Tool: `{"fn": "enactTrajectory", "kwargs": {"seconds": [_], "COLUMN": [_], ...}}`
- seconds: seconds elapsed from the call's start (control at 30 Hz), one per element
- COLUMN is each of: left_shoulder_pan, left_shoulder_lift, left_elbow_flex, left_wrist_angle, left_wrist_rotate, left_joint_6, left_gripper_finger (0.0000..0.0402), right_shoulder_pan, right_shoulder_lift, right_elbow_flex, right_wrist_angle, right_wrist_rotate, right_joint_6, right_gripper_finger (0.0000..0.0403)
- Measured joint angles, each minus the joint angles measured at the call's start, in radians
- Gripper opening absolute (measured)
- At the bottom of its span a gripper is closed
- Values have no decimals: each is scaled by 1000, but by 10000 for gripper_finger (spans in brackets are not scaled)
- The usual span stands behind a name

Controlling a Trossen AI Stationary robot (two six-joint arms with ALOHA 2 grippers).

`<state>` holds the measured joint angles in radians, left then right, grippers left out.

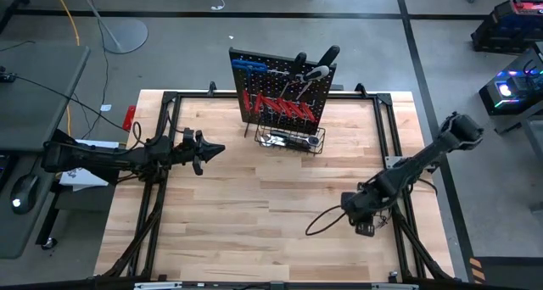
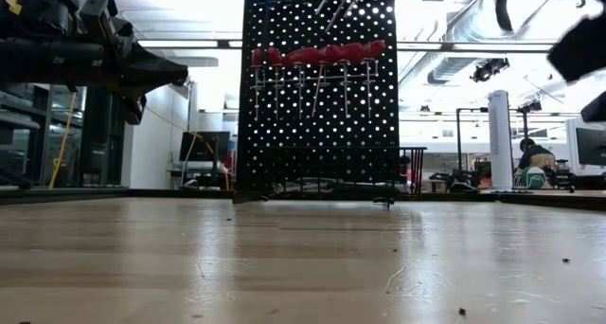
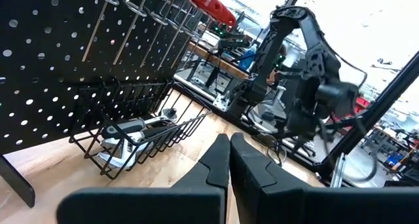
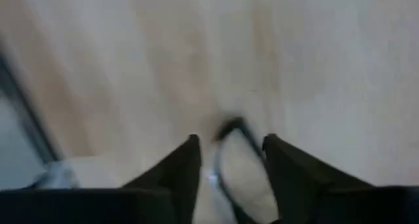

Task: Hang tools onto peg board
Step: Put the safety goggles into the wire basket on the peg board

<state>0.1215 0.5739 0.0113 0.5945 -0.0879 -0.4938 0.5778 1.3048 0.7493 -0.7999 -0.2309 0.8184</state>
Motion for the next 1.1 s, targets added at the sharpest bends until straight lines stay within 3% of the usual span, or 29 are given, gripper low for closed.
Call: {"fn": "enactTrajectory", "kwargs": {"seconds": [0.13,0.23,0.4,0.63,1.0,1.1], "left_shoulder_pan": [0,0,0,0,0,0], "left_shoulder_lift": [0,0,0,0,0,0], "left_elbow_flex": [0,0,0,0,0,0], "left_wrist_angle": [0,0,0,0,-7,-6], "left_wrist_rotate": [0,0,0,-1,-2,-2], "left_joint_6": [-1,-2,-16,-18,-19,-41], "left_gripper_finger": [0,0,0,0,0,0], "right_shoulder_pan": [-1,-2,9,37,60,58], "right_shoulder_lift": [90,130,144,144,303,357], "right_elbow_flex": [-1,-1,-1,5,4,8], "right_wrist_angle": [-19,13,61,52,59,47], "right_wrist_rotate": [16,4,-66,-49,-135,-148], "right_joint_6": [16,49,178,326,348,343], "right_gripper_finger": [207,224,219,201,199,182]}}
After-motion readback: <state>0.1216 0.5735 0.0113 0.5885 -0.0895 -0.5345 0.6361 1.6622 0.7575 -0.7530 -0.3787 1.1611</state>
